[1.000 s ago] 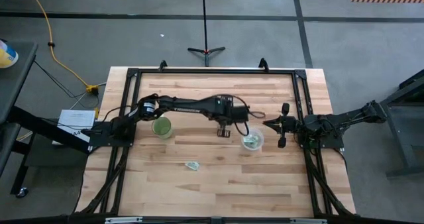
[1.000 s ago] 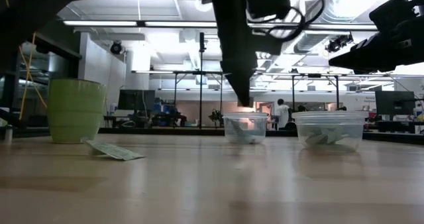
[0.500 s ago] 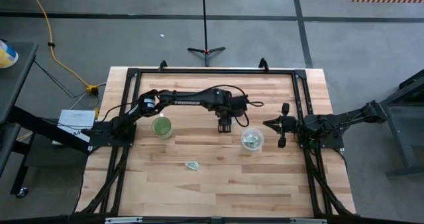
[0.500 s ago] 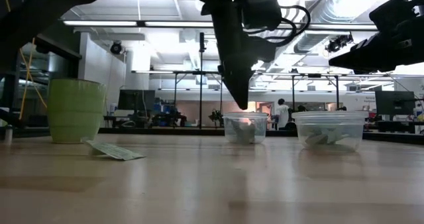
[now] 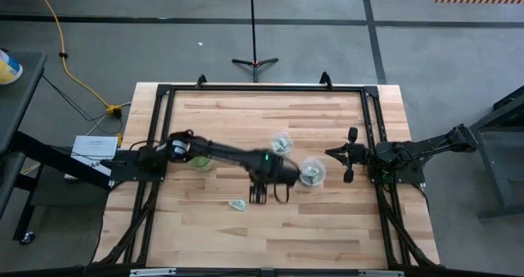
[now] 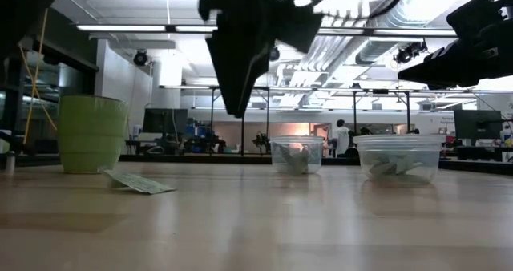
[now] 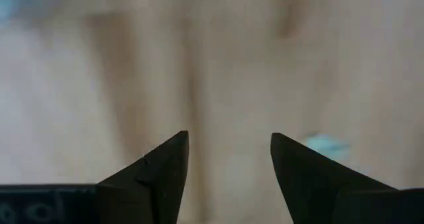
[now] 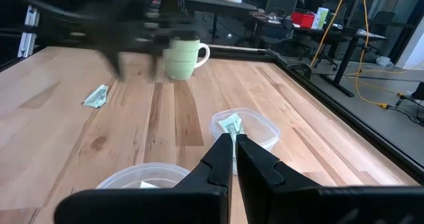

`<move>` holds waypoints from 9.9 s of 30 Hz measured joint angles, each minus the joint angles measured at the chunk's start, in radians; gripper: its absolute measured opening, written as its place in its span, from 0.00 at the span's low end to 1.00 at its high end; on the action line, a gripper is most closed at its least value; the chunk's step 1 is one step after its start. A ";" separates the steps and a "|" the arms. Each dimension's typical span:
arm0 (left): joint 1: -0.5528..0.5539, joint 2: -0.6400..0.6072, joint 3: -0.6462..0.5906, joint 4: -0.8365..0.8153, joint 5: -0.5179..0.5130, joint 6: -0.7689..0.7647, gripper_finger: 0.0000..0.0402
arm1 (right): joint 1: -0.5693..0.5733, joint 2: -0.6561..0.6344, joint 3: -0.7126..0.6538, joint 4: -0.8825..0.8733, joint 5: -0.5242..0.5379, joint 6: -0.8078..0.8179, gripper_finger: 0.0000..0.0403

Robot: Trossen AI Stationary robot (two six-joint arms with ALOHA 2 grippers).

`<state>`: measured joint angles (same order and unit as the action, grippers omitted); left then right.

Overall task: Pick and place Stevia / Truvia into bins
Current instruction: Put the stevia packet into the top transparent container, then return to Home Position

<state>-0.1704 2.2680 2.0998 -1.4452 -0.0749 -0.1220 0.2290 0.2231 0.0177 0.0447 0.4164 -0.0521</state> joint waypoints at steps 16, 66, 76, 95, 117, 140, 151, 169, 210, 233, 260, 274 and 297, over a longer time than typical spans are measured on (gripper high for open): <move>-0.178 0.024 -0.083 -0.009 0.144 -0.249 0.72 | 0.000 0.000 0.000 0.003 0.000 0.000 0.03; -0.072 0.038 -0.316 0.141 0.284 -0.031 0.08 | 0.000 0.000 0.000 0.003 0.000 0.000 0.03; -0.008 -0.090 -0.318 0.203 0.166 0.026 0.07 | 0.000 0.000 0.000 0.003 0.000 0.000 0.03; 0.210 -0.175 -0.317 0.626 -0.240 0.249 0.07 | 0.000 0.000 0.000 0.002 0.001 0.000 0.03; 0.298 -0.190 -0.318 0.686 -0.041 0.313 0.38 | 0.000 0.000 0.000 0.000 0.000 0.000 0.03; 0.147 -0.813 -1.039 1.029 -0.172 0.069 0.23 | 0.000 0.015 0.000 -0.002 -0.009 0.025 0.03; -0.078 -1.499 -1.634 1.407 -0.361 0.033 0.19 | 0.000 0.019 0.000 0.007 -0.004 0.026 0.03; -0.092 -2.045 -2.010 1.494 -0.330 0.157 0.09 | 0.000 -0.010 -0.002 0.080 0.010 0.014 0.03; -0.092 -2.261 -2.031 1.313 -0.299 0.265 0.15 | 0.000 -0.210 0.002 -0.008 -0.120 0.052 0.03; -0.092 -2.261 -2.030 1.313 -0.299 0.248 0.15 | 0.000 -0.210 0.002 -0.010 -0.120 0.052 0.03; -0.092 -2.261 -2.030 1.313 -0.299 0.248 0.15 | 0.000 -0.210 0.000 -0.010 -0.120 0.052 0.03; -0.092 -2.261 -2.030 1.313 -0.299 0.248 0.15 | 0.000 -0.209 0.000 -0.010 -0.120 0.052 0.03; -0.092 -2.261 -2.030 1.313 -0.299 0.247 0.15 | 0.000 -0.209 0.000 -0.011 -0.120 0.052 0.03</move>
<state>-0.2623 0.0067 0.0696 -0.1326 -0.3744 0.1253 0.2291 0.0139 0.0177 0.0341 0.2959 0.0002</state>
